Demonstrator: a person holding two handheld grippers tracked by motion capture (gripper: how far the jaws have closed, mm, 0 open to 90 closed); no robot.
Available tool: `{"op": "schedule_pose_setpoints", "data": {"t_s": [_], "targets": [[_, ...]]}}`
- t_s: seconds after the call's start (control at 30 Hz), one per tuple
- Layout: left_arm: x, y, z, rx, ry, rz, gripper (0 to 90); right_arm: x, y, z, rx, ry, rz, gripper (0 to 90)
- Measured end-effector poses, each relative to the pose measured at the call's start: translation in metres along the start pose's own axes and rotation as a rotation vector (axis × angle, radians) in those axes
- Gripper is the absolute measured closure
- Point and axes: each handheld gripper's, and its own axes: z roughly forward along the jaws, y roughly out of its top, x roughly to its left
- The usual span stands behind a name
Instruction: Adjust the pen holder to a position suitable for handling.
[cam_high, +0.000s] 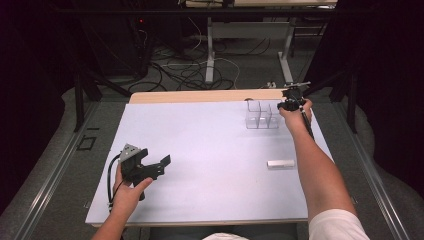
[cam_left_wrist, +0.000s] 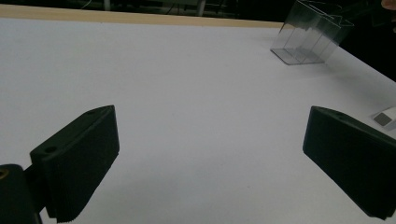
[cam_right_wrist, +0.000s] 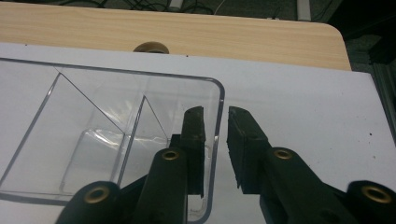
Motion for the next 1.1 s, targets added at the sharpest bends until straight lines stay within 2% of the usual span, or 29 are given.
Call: {"op": "schedule_pose_setpoints", "data": {"t_s": [0.07, 0.2, 0.53, 0.67, 0.77, 0.83, 1.1], "targets": [[0.0, 0.0, 0.0, 0.001, 0.0, 0.0, 3.6, 0.001, 0.0, 0.001, -0.001, 0.002, 0.003, 78.8], [0.0, 0.0, 0.001, -0.007, 0.002, -0.002, 3.6, 0.003, -0.001, 0.002, 0.016, -0.024, -0.01, 84.3], [0.0, 0.0, 0.001, 0.002, -0.005, 0.0, 3.6, 0.002, -0.001, -0.002, 0.039, -0.013, 0.094, 87.2], [0.0, 0.0, 0.001, 0.003, -0.007, -0.001, 3.6, 0.003, -0.001, -0.004, 0.04, -0.018, 0.089, 87.3], [0.0, 0.0, 0.002, 0.005, -0.008, 0.001, 3.6, 0.004, -0.001, -0.007, 0.057, -0.015, 0.107, 87.4], [-0.001, 0.0, 0.002, 0.007, -0.008, 0.002, 3.6, 0.005, -0.001, -0.007, 0.059, -0.009, 0.09, 87.4], [-0.001, 0.0, 0.003, 0.007, -0.01, 0.002, 3.6, 0.019, -0.003, -0.012, 0.131, 0.019, 0.117, 87.5]]}}
